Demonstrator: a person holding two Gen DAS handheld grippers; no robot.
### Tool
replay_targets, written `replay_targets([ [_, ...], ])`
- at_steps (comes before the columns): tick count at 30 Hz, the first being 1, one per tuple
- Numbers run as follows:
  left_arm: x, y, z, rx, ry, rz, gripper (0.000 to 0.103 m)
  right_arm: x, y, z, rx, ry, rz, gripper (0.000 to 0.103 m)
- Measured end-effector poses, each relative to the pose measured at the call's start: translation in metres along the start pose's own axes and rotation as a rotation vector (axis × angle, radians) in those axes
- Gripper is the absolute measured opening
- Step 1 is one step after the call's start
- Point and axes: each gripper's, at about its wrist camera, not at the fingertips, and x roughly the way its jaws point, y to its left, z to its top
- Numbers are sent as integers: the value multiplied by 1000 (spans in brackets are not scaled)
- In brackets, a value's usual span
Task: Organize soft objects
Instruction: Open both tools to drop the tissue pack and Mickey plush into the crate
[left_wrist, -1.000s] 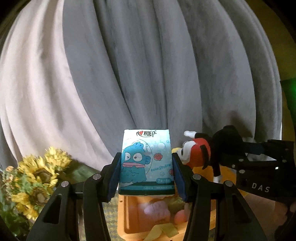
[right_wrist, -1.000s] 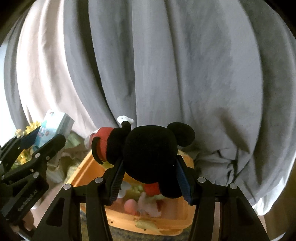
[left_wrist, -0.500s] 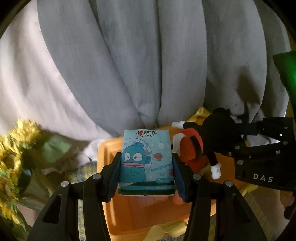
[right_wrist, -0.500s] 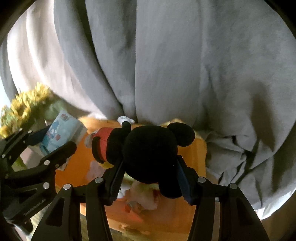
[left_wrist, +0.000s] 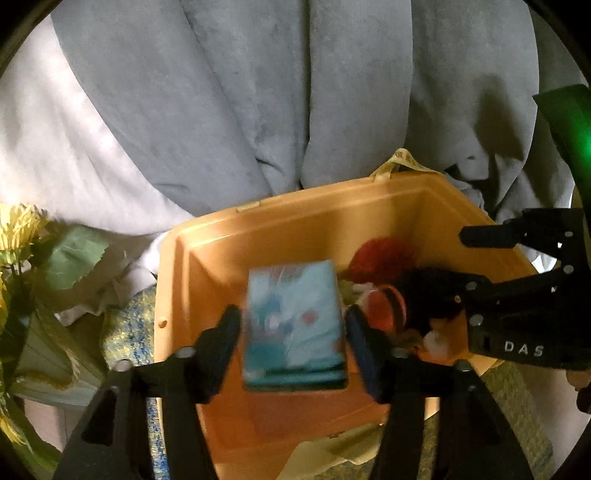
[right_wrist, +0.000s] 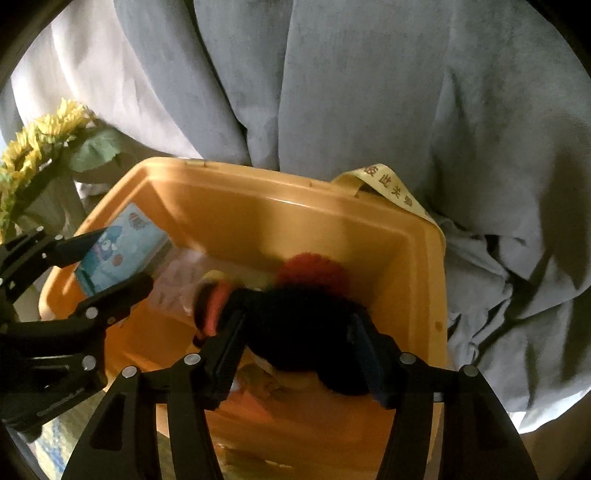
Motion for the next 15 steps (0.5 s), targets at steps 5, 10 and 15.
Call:
replay_targets([
  [5,-16,2,2,-27,-28,45,75,-9,-4,-1,28,-33,-29,68],
  [10,-52,2,0,-61,-103,131,87,-33,-8,-7,93,-100,-63,69],
  [15,-99,-2,-8,-94,-194,236,95,-70,-6,-25,146,-192,-65,74],
])
